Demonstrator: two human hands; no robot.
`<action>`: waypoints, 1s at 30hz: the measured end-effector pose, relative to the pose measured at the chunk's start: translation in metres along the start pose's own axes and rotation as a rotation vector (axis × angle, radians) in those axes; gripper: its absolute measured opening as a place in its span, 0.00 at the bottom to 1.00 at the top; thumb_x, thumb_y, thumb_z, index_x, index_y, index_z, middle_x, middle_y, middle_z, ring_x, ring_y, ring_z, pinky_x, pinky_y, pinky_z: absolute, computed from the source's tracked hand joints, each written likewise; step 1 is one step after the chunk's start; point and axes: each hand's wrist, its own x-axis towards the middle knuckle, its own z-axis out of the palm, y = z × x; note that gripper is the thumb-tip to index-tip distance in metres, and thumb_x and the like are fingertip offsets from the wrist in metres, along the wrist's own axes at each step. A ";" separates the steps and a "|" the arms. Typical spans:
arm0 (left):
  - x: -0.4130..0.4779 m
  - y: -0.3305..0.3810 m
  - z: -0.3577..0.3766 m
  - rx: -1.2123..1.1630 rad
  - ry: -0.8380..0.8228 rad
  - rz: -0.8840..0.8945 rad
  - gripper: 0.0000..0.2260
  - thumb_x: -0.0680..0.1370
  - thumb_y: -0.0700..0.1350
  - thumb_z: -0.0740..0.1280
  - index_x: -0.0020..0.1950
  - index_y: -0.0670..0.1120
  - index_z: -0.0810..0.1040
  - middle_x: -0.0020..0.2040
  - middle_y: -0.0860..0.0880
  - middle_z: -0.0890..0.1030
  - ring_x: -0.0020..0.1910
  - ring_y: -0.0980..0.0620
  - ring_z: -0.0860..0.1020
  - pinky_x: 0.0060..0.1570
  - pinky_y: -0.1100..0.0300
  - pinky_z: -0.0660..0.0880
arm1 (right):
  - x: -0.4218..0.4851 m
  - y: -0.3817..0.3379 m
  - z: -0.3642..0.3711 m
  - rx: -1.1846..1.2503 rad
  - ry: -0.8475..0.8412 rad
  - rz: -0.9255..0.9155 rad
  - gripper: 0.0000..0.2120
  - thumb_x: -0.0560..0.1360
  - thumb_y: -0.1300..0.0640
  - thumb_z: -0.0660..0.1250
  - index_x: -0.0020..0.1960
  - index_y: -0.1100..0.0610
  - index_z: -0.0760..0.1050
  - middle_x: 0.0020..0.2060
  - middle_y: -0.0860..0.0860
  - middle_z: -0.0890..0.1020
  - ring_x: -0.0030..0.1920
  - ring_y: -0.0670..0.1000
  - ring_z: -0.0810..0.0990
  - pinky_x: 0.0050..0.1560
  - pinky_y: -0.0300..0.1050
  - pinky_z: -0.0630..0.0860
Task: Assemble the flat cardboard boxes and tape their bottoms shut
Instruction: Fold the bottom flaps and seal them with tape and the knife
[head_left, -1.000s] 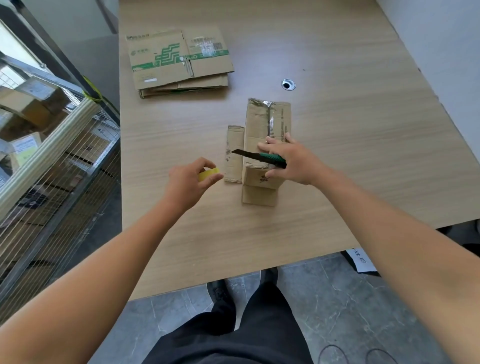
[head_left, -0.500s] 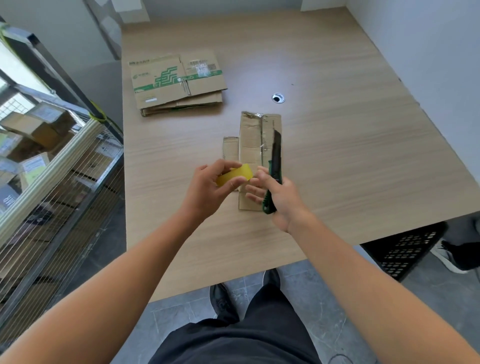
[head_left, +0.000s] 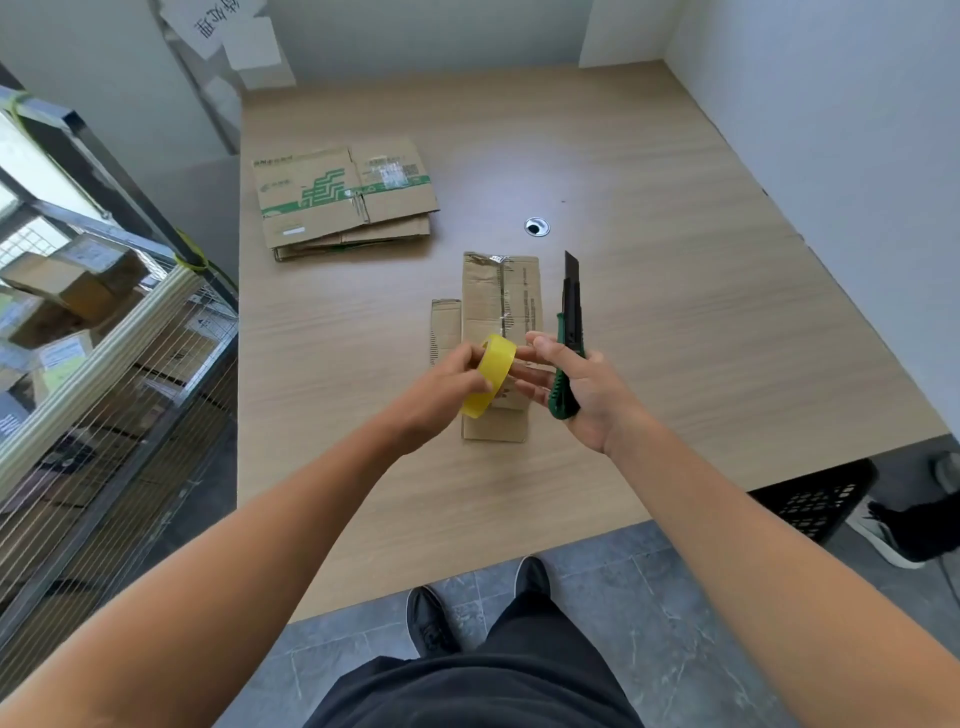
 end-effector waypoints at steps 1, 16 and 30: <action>0.002 0.003 0.002 -0.068 0.048 -0.037 0.13 0.75 0.50 0.63 0.56 0.44 0.75 0.48 0.48 0.82 0.44 0.54 0.80 0.50 0.52 0.75 | 0.001 -0.001 0.000 -0.037 -0.017 -0.014 0.14 0.80 0.58 0.69 0.64 0.61 0.77 0.52 0.57 0.86 0.52 0.58 0.86 0.52 0.51 0.83; 0.009 0.010 0.001 -0.436 0.102 -0.107 0.06 0.85 0.42 0.58 0.58 0.44 0.73 0.42 0.49 0.83 0.41 0.49 0.79 0.52 0.48 0.73 | 0.045 0.012 -0.033 -1.134 0.042 -0.446 0.14 0.77 0.54 0.71 0.61 0.54 0.76 0.61 0.53 0.77 0.64 0.55 0.75 0.59 0.44 0.70; 0.001 0.030 0.002 -0.544 0.303 -0.073 0.19 0.74 0.28 0.51 0.60 0.41 0.71 0.41 0.44 0.76 0.40 0.47 0.73 0.47 0.55 0.72 | 0.059 0.042 -0.028 -1.072 0.078 -0.399 0.26 0.79 0.51 0.71 0.75 0.51 0.71 0.78 0.51 0.65 0.78 0.50 0.62 0.76 0.53 0.63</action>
